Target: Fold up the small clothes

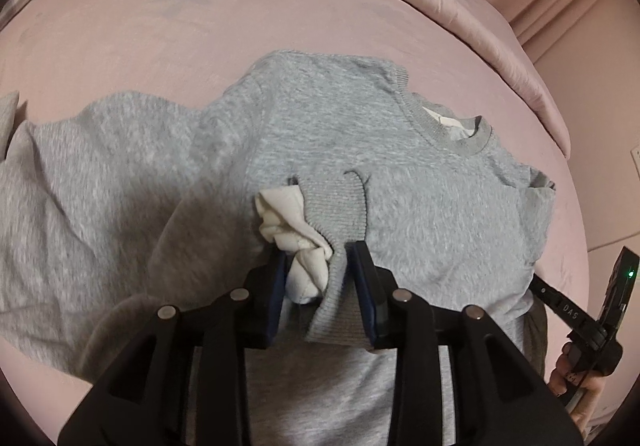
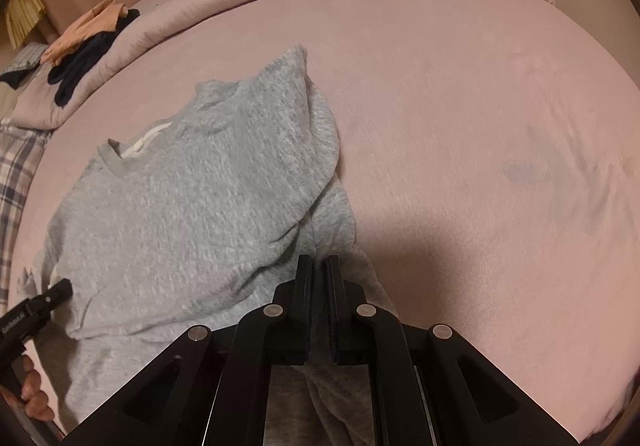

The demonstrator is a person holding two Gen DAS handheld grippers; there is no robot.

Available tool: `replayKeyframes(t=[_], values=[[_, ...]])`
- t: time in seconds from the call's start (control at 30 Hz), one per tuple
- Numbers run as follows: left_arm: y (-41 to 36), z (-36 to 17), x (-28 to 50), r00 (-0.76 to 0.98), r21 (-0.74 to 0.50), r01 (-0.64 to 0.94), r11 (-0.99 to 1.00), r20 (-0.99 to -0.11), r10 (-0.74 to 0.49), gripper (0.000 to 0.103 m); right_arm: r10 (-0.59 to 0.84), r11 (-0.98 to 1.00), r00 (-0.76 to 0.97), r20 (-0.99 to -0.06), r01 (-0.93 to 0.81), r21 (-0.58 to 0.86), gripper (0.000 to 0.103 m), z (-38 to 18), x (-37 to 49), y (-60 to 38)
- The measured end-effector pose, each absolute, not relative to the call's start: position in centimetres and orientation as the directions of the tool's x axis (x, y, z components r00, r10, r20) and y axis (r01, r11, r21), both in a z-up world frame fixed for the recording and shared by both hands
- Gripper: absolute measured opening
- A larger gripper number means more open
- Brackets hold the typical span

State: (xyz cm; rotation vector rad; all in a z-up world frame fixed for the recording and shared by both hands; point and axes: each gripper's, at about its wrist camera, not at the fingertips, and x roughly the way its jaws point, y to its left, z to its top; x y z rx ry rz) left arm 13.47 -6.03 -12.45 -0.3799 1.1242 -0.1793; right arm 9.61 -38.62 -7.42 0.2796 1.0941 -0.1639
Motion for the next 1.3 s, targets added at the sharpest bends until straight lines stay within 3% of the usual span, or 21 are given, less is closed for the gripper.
replayKeyframes(t=[0.33, 1.3], values=[[-5.5, -12.4, 12.4, 0.414, -0.389, -0.049, 0.920, -0.846, -0.336, 0.040, 0.008, 0.950, 0.459, -0.888, 0.273, 0.149, 0.007, -7.4, 9.2, -38.8], [-5.4, -12.8, 10.2, 0.450, -0.428, -0.075, 0.901, -0.820, -0.352, 0.043, -0.023, 0.958, 0.465, -0.885, 0.264, 0.113, 0.007, -7.6, 8.4, -38.5]])
